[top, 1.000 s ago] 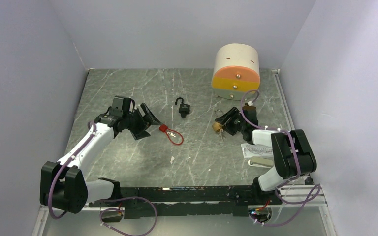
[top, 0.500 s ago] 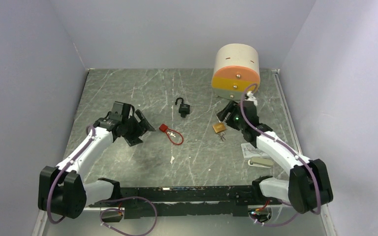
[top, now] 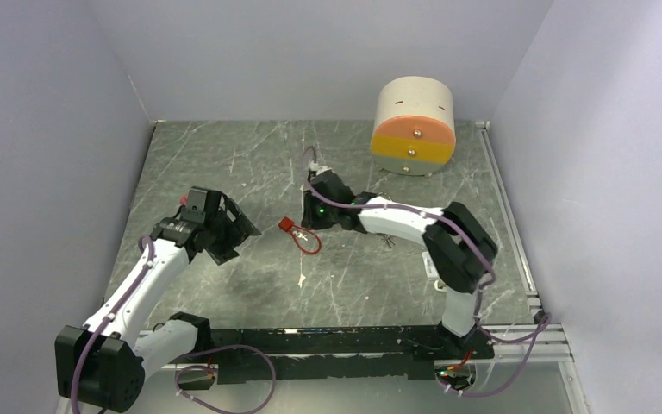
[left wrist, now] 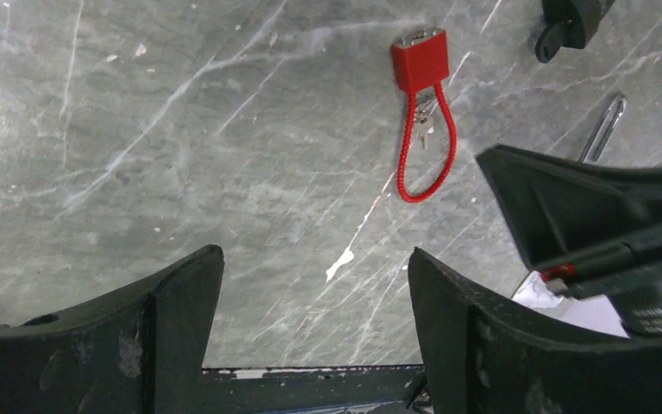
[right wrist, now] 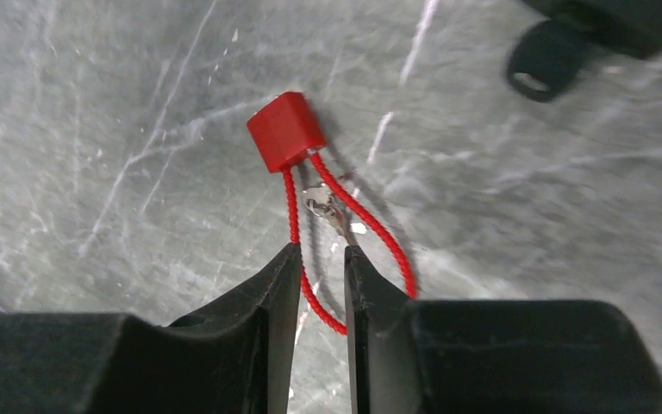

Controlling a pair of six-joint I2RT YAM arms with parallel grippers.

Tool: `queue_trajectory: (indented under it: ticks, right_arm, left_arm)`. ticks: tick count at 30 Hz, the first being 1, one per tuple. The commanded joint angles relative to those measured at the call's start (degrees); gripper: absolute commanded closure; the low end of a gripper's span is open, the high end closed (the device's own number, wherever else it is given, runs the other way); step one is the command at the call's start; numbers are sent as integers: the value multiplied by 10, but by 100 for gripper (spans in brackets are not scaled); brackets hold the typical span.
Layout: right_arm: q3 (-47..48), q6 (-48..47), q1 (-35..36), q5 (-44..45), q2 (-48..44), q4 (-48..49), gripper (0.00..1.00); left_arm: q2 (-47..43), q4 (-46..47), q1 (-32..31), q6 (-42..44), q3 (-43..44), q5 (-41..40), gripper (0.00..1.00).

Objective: Unlock with the key

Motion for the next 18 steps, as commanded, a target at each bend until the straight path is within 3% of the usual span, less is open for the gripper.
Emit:
queue_trajectory:
  ticks: [1, 18]
  right_arm:
    - [89, -48, 28, 2, 58, -68, 73]
    - [225, -127, 68, 109, 189, -190, 69]
  left_arm:
    - [-12, -23, 4, -6, -3, -6, 17]
    - [-13, -30, 20, 4, -2, -5, 16]
